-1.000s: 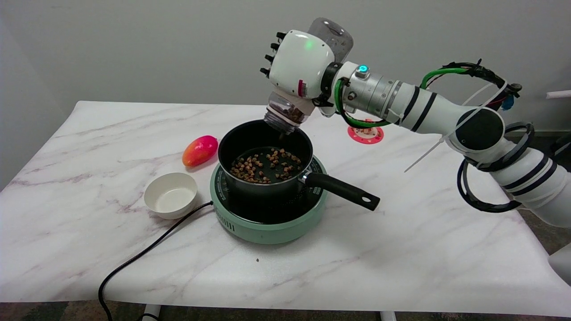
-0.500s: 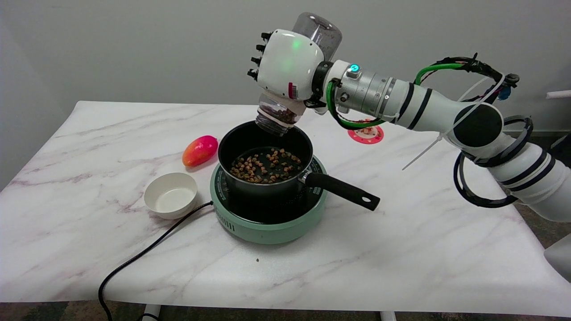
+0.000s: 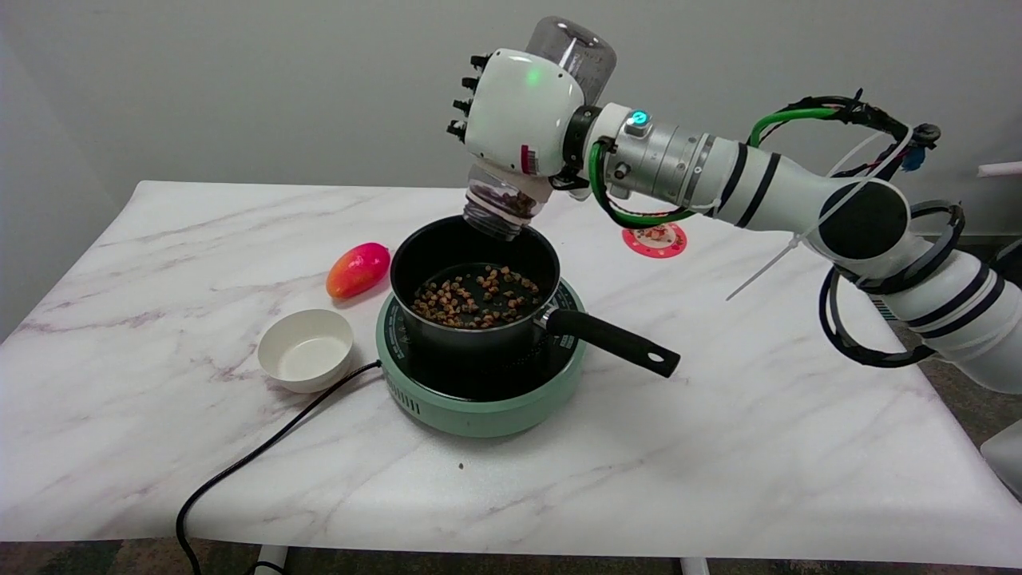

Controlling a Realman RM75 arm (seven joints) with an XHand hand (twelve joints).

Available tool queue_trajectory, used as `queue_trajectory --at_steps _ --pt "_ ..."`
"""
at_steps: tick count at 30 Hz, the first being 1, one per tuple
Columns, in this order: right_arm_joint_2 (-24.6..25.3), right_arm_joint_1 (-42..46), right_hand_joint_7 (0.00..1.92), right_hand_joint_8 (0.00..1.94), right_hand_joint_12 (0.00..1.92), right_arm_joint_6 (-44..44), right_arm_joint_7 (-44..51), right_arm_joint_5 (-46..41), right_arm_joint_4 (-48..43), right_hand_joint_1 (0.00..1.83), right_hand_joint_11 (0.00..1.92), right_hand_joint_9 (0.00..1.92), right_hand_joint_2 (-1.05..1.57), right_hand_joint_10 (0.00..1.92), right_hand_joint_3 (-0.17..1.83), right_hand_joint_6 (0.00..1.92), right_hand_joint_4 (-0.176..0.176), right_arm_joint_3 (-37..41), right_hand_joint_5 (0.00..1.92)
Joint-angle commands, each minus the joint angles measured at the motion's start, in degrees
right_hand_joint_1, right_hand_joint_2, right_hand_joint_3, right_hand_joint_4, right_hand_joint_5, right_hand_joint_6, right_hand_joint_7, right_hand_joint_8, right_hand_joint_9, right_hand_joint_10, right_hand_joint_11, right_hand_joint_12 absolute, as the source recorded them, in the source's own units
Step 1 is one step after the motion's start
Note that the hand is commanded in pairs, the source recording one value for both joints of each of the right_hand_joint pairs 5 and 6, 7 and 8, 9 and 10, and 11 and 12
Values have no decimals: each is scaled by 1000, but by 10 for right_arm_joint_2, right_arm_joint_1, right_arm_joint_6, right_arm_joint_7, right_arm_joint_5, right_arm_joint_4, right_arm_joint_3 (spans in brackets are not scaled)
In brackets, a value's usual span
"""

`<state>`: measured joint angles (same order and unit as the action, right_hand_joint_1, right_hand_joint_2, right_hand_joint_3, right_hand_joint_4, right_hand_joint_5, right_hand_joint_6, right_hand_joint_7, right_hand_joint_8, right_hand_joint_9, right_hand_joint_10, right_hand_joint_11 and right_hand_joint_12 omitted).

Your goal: Pour the contents of the bottle into the soup pot.

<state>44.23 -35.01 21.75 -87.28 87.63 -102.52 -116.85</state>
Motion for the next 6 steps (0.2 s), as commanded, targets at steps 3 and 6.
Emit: queue_trajectory --at_steps 3,6 --pt "-19 27 1920 1920 1186 -50 -18 -17 6 1366 1186 1333 1133 1333 605 1920 0 30 1920" --pt "-19 36 1920 1920 1187 -65 -18 -33 13 1363 1187 1334 1137 1334 602 1920 0 35 1920"
